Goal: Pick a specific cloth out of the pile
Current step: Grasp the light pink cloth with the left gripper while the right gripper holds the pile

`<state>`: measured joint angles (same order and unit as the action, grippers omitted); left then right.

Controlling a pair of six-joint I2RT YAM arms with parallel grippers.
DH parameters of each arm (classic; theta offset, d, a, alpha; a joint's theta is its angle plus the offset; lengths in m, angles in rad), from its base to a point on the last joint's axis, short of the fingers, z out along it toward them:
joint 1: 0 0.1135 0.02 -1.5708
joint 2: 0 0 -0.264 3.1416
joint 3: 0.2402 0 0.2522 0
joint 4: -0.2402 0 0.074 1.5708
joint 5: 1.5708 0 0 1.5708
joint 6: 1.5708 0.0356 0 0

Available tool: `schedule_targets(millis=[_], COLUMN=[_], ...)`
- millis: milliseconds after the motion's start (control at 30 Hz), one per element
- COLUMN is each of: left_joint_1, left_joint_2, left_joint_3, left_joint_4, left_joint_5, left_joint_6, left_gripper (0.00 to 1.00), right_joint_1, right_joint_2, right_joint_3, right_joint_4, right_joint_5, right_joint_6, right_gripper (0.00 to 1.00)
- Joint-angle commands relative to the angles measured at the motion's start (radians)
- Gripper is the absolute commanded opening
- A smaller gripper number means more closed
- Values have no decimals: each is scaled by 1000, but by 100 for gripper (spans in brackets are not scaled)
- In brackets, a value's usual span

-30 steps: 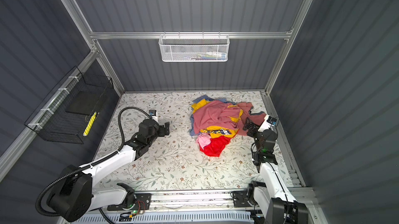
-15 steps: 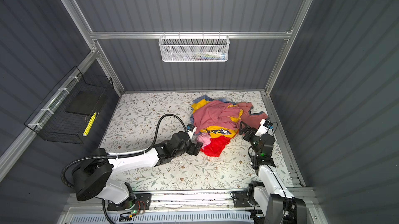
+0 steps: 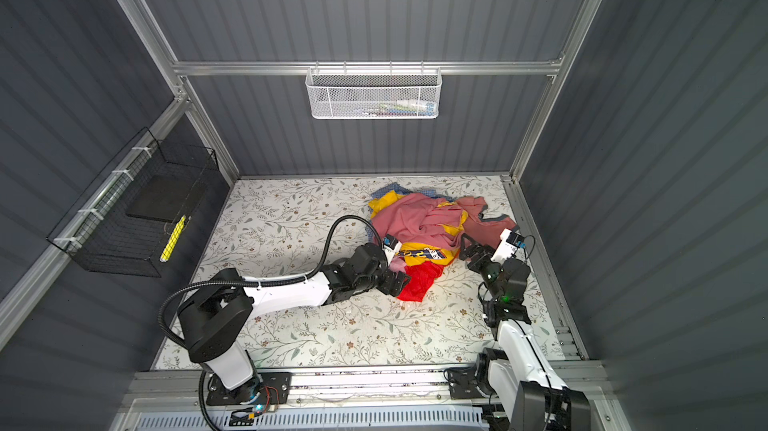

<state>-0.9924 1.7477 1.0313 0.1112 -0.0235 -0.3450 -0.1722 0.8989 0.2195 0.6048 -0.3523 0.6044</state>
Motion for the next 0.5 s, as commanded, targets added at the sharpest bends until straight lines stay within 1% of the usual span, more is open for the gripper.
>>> schedule_targets(millis=[0,133,300,467], left_joint_1=[15,28,34,38], left_joint_2=[47,67,76,70], left_joint_3=[61,79,89,81], left_joint_4=[-76,-82,-111,-97], left_joint_5=[23,15,-34,-54], left_joint_6=[-12,-35,-58,-73], left_gripper=[83,74,71,61], right_joint_1=[-2,-2,-2,-2], right_joint_2=[-26,-44,-55,-53], right_joint_3=[-15,-16,-14,-14], right_joint_4=[-27,-56,-77,-78], right_joint_5=[-4,-3,-4,-13], right_joint_6=[-31,-49,-65,-67], right_gripper=[99,99,99,99])
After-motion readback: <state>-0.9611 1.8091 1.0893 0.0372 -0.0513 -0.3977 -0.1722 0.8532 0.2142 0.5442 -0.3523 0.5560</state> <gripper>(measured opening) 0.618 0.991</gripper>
